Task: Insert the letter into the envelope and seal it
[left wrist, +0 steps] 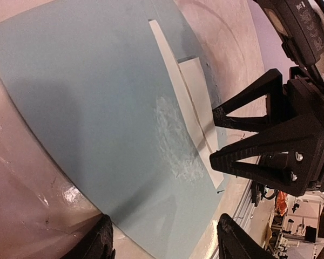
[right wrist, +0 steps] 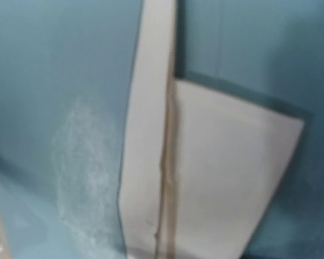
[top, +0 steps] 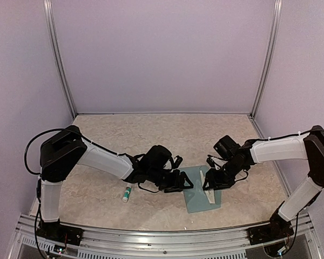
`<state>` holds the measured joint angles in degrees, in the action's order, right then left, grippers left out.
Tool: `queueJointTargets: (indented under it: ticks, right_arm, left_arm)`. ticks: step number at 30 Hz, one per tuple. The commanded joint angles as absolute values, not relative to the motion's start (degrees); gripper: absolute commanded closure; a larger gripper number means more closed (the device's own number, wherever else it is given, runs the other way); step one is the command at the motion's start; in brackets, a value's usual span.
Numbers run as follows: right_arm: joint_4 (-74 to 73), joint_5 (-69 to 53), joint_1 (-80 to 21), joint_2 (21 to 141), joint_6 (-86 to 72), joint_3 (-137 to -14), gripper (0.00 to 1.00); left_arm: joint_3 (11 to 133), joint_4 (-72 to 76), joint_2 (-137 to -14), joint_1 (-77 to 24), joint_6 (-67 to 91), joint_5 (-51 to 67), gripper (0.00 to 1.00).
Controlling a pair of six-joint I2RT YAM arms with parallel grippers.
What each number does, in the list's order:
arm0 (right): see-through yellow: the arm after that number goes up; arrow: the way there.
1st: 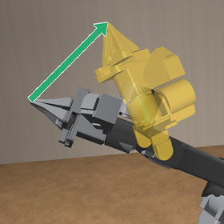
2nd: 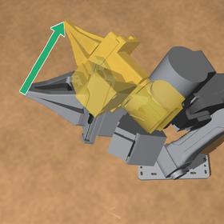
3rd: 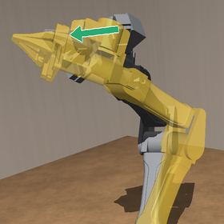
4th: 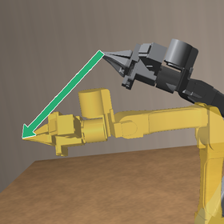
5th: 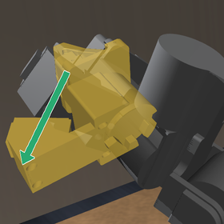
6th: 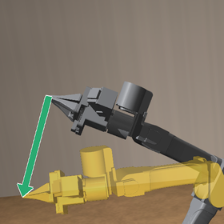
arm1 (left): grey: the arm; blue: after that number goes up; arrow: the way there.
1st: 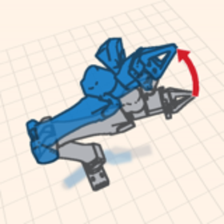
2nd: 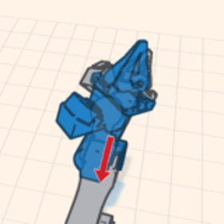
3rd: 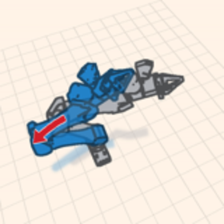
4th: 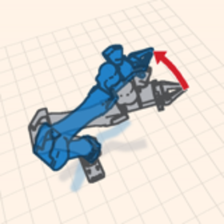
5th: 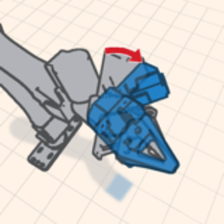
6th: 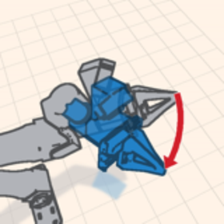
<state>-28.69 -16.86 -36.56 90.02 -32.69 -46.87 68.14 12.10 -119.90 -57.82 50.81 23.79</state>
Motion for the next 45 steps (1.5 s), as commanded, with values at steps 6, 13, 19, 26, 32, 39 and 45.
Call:
queueJointTargets:
  ticks: [6, 13, 19, 26, 32, 39, 45]
  right_arm:
    - [-26.2, -17.7, -40.0, 92.8, -34.7, -49.4, 0.46]
    - [-24.4, -16.9, -41.0, 93.2, -34.5, -50.0, 0.46]
    - [-24.2, -16.2, -41.2, 88.9, -34.0, -51.0, 0.44]
    - [-25.8, -12.4, -41.3, 80.9, -32.8, -52.4, 0.34]
    - [-24.8, -10.0, -41.2, 77.2, -32.4, -52.3, 0.27]
    - [-23.7, -8.9, -40.9, 76.1, -32.3, -52.3, 0.27]
    - [-22.9, -9.4, -40.9, 75.0, -33.0, -51.0, 0.27]
  left_arm:
    - [67.6, 10.7, -121.2, -57.4, 50.2, 23.4, 0.39]
    - [67.8, 10.7, -121.4, -57.4, 50.1, 23.4, 0.39]
    - [66.8, 11.0, -119.2, -57.1, 48.6, 20.1, 0.38]
    - [62.0, 6.9, -105.2, -55.0, 42.0, 8.0, 0.29]
    - [56.8, -11.2, -93.4, -54.8, 39.8, -8.6, 0.26]
    - [51.1, -25.1, -89.2, -57.7, 44.5, -18.4, 0.29]
    - [49.6, -27.6, -89.0, -58.1, 46.7, -20.8, 0.29]
